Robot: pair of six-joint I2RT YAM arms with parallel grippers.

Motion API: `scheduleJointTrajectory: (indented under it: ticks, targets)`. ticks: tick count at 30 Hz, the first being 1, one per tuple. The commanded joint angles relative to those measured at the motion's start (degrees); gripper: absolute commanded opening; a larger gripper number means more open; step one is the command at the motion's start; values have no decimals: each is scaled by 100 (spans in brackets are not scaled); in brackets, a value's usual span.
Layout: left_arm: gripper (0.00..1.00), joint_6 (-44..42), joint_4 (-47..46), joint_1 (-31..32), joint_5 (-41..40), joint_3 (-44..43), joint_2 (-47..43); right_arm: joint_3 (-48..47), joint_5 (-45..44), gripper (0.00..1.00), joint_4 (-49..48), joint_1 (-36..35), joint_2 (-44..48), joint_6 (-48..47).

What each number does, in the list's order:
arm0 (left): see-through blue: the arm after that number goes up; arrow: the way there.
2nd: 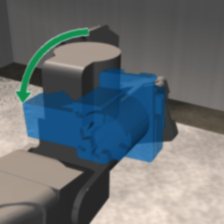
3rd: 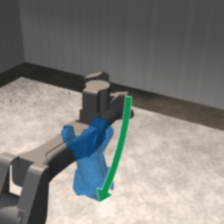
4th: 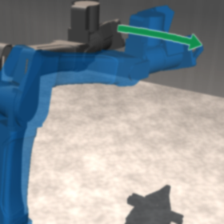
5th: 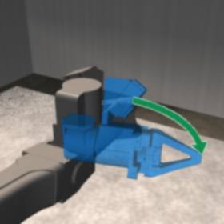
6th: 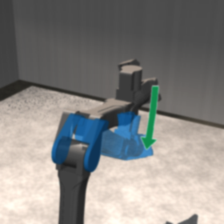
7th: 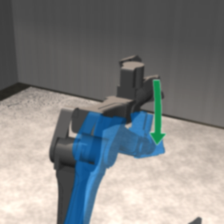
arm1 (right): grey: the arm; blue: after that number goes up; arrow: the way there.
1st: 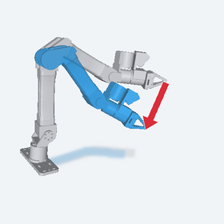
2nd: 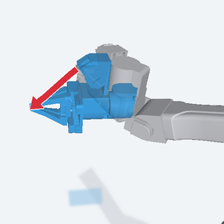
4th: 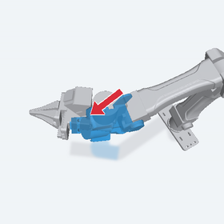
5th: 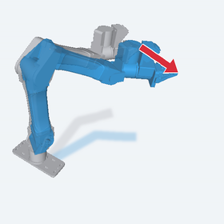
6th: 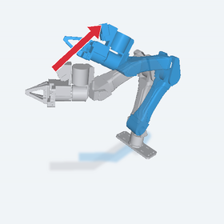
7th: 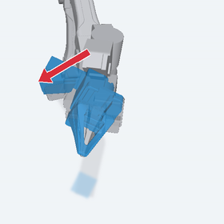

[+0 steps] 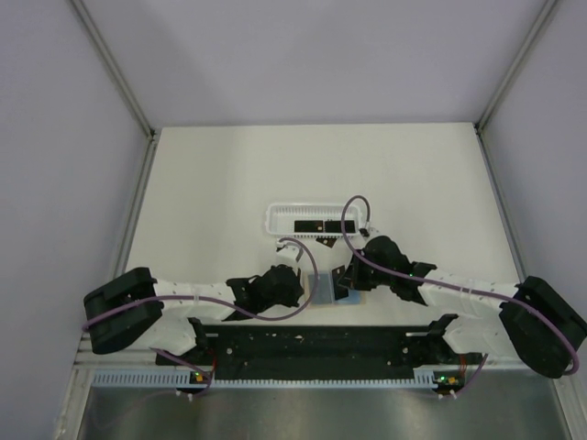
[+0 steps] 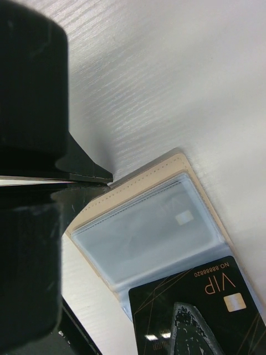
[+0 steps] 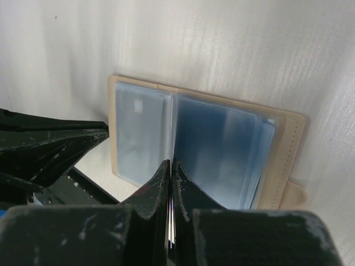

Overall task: Put the credit cards into the card holder
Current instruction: Insert the credit card into the card holder.

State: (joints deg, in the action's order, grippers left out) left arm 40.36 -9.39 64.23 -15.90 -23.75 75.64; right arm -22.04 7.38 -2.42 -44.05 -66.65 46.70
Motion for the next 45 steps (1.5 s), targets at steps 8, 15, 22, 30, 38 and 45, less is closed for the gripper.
scheduleJointTrajectory:
  ticks: [8,15,22,30,38,45]
  targets:
    - [0,-19,-178,2,61,-60,100,139,325,0,-689,28,-427,190]
    - [0,-28,-204,2,96,-104,171,271,440,0,-962,28,-454,305]
    - [0,-37,-248,2,114,-121,223,306,475,0,-1164,28,-612,410]
    - [0,-46,-248,2,140,-130,267,420,624,0,-1516,28,-814,577]
    - [0,-46,-257,2,149,-148,285,596,677,0,-1797,28,-920,779]
    - [0,-46,-257,2,149,-148,276,657,695,0,-2026,28,-1130,946]
